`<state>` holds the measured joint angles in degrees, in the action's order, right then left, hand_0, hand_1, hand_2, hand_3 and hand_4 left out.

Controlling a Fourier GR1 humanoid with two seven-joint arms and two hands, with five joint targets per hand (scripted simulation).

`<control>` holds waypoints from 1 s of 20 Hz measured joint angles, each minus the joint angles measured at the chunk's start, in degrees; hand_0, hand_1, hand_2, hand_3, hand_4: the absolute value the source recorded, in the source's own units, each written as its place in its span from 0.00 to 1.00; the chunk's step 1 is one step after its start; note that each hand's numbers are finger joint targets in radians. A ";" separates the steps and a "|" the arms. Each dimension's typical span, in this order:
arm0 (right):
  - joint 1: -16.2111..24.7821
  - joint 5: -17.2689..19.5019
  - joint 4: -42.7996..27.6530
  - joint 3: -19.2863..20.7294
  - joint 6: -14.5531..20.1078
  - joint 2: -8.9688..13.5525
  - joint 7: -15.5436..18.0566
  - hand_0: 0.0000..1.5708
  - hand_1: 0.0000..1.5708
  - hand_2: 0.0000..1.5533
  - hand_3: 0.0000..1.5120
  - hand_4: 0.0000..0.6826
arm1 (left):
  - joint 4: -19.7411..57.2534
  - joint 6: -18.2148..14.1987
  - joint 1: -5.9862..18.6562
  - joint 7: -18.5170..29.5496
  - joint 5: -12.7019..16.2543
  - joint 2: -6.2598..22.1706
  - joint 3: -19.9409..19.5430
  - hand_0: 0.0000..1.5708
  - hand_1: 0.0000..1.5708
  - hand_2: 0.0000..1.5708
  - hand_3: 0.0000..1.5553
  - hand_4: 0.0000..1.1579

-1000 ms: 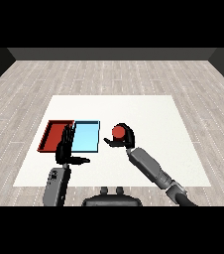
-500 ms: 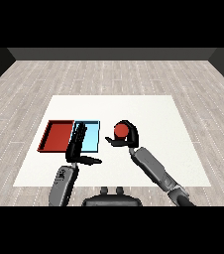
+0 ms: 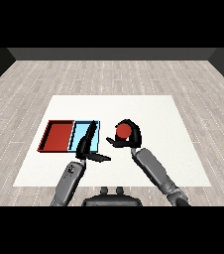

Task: Pick the red can and put it in the red box

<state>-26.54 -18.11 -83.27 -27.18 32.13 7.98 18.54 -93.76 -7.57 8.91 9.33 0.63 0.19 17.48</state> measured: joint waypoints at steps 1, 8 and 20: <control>0.28 0.72 -1.14 0.13 -0.01 -0.28 -0.62 0.92 0.92 0.92 0.92 0.90 | 1.21 -0.80 0.35 0.54 0.21 -0.04 0.85 0.00 0.00 0.00 0.00 0.00; 1.61 4.09 -1.56 3.48 -4.42 -2.71 -0.53 0.93 0.93 0.93 0.92 0.96 | 9.32 -3.64 3.25 3.07 2.34 -0.15 3.60 0.00 0.00 0.00 0.00 0.00; 3.44 9.43 -2.67 4.63 -7.71 -7.35 -0.32 0.94 0.94 0.93 0.92 0.99 | 15.04 -5.92 5.98 4.60 6.80 -0.18 6.40 0.00 0.00 0.00 0.00 0.00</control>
<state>-23.10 -8.68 -85.94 -22.55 24.42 0.63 18.23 -78.72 -13.49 14.89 13.93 7.43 0.01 23.88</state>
